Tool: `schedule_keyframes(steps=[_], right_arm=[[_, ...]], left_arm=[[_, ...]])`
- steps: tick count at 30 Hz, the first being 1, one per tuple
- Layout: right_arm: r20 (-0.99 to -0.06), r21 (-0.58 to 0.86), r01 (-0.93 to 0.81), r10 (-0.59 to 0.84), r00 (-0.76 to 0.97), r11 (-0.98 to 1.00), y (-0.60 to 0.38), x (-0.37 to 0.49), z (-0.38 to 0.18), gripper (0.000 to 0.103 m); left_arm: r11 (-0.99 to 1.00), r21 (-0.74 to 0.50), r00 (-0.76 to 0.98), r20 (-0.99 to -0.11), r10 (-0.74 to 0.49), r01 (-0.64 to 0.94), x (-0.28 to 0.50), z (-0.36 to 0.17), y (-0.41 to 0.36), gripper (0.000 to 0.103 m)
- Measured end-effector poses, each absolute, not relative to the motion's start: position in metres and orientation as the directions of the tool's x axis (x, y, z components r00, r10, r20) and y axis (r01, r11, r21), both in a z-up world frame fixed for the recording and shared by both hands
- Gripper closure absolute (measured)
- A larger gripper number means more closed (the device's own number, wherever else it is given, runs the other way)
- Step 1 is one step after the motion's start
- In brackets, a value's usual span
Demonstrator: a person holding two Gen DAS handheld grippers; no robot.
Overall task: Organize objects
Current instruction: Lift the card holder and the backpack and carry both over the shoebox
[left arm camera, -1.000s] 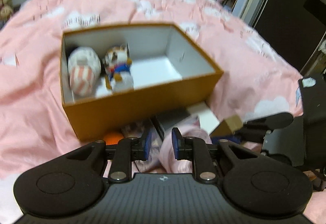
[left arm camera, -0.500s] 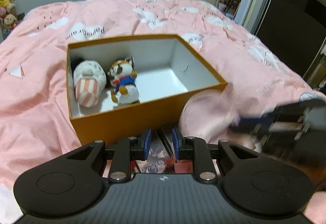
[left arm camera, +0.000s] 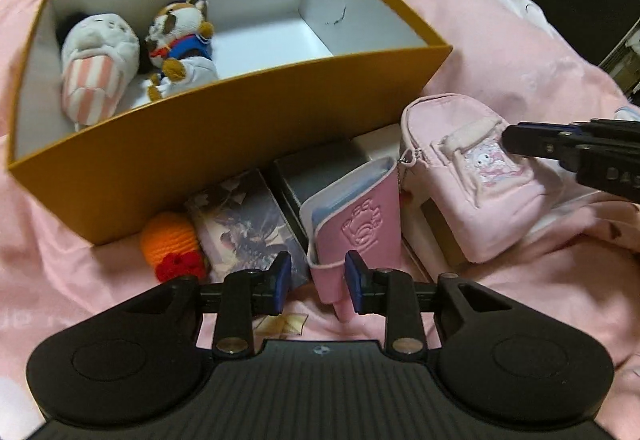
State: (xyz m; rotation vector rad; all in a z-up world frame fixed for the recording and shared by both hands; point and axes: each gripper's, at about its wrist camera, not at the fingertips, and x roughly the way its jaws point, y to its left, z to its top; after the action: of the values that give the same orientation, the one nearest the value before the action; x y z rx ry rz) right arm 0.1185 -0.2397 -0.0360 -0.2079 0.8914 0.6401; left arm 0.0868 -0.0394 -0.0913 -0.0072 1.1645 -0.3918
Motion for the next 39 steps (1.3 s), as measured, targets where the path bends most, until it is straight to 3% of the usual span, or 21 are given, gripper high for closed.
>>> schedule_keyframes(steps=[4, 7, 10, 14, 23, 29, 39], right_arm=[[-0.786, 0.163, -0.571, 0.455, 0.419, 0.805, -0.246, 0.129, -0.039, 0.080], [-0.795, 0.243, -0.542, 0.485, 0.364, 0.805, -0.250, 0.141, -0.041, 0.058], [-0.806, 0.305, -0.508, 0.502, 0.313, 0.806, -0.251, 0.152, -0.047, 0.054], [-0.812, 0.360, -0.493, 0.526, 0.253, 0.792, -0.247, 0.163, -0.057, 0.056], [-0.793, 0.269, -0.591, 0.523, 0.312, 0.760, -0.240, 0.148, -0.045, 0.077], [-0.752, 0.198, -0.649, 0.538, 0.380, 0.735, -0.241, 0.133, -0.023, 0.080], [-0.621, 0.137, -0.714, 0.621, 0.478, 0.687, -0.233, 0.126, 0.033, 0.081]], left_arm=[[0.926, -0.197, 0.330, -0.894, -0.304, 0.321, 0.092, -0.097, -0.049, 0.060], [0.927, -0.199, 0.323, -0.897, -0.303, 0.317, 0.094, -0.101, -0.051, 0.056], [0.924, -0.218, 0.301, -0.900, -0.314, 0.313, 0.097, -0.107, -0.053, 0.054], [0.919, -0.211, 0.306, -0.898, -0.317, 0.332, 0.098, -0.109, -0.060, 0.053], [0.916, -0.234, 0.355, -0.867, -0.349, 0.327, 0.090, -0.092, -0.049, 0.073], [0.905, -0.269, 0.395, -0.831, -0.391, 0.329, 0.081, -0.067, -0.036, 0.083], [0.911, -0.272, 0.541, -0.737, -0.404, 0.311, 0.076, 0.003, -0.026, 0.084]])
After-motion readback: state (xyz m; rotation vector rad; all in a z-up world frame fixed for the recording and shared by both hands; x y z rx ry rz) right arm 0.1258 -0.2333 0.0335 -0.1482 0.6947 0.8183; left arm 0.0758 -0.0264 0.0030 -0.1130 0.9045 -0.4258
